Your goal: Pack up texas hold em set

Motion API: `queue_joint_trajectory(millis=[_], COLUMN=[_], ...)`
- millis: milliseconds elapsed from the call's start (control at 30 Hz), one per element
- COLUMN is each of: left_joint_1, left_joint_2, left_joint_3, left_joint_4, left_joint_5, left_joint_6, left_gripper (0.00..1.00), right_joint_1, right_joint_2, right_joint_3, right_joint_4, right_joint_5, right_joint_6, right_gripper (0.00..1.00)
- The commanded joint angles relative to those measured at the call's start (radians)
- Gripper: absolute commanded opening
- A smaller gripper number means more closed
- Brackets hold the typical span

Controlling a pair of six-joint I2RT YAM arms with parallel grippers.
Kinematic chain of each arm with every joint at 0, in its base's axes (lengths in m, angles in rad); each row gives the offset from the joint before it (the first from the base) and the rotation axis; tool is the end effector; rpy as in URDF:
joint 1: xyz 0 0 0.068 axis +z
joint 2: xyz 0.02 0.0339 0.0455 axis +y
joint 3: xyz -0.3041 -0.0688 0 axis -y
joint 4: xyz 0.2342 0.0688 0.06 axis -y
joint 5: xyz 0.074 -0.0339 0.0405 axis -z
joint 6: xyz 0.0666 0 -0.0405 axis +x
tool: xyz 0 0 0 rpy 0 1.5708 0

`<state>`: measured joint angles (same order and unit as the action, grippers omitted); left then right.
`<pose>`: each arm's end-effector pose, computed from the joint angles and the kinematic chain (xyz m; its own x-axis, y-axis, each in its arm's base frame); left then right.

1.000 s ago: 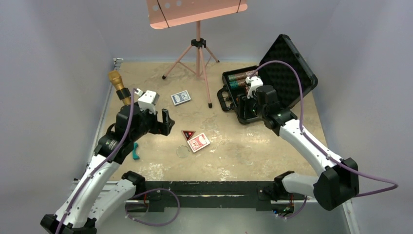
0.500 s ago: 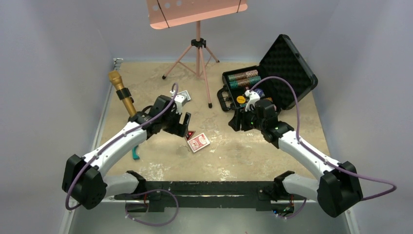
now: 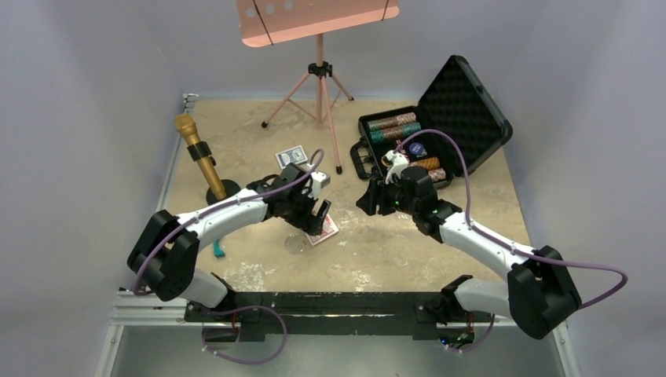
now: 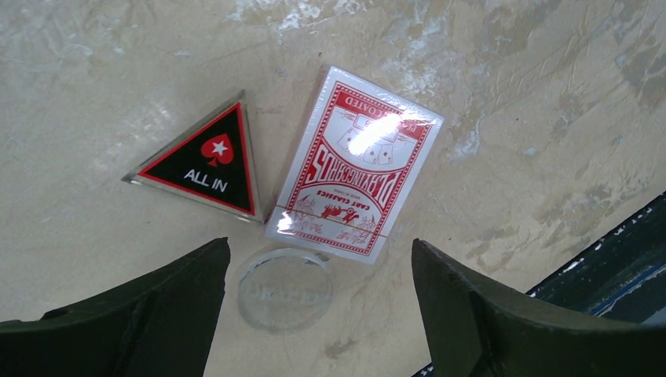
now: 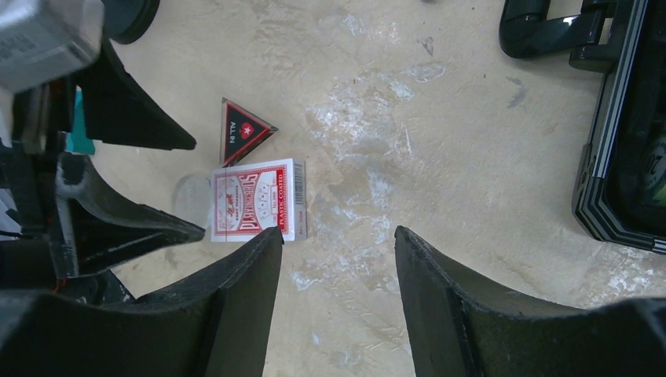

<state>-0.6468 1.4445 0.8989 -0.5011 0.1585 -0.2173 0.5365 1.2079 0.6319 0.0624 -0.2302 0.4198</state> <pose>0.2195 -0.1789 0.2239 -0.8165 0.3499 -0.4592 0.4937 0.8355 -0.2413 0.2175 0.1470 0.2523 -0.6581 0.0703 -0.7497 -0.4383 0.7738 0.4574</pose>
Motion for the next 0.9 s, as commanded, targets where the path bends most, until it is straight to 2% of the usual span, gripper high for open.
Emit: queue_joint_trajectory(millis=[0, 267, 633, 867], left_joint_1=[-0.056, -0.131, -0.151, -0.165], left_joint_2=[0.039, 0.099, 0.092, 0.13], left_joint_3=[-0.001, 0.003, 0.007, 0.023], left_joint_4=[0.072, 0.1, 0.107, 0.089], left_joint_5=[0.025, -0.057, -0.239, -0.206], left_joint_6=[0.063, 0.1, 0.069, 0.072], left_gripper=[0.9, 0.92, 0.95, 0.93], right_joint_1=[0.003, 0.003, 0.003, 0.003], right_joint_2=[-0.05, -0.113, -0.14, -0.131], right_joint_3=[-0.023, -0.05, -0.074, -0.079], right_joint_4=[0.061, 0.065, 0.056, 0.065], right_joint_5=[-0.011, 0.001, 0.011, 0.005], right_joint_6=[0.012, 0.024, 0.025, 0.032], right_gripper=[0.59, 0.6, 0.6, 0.6])
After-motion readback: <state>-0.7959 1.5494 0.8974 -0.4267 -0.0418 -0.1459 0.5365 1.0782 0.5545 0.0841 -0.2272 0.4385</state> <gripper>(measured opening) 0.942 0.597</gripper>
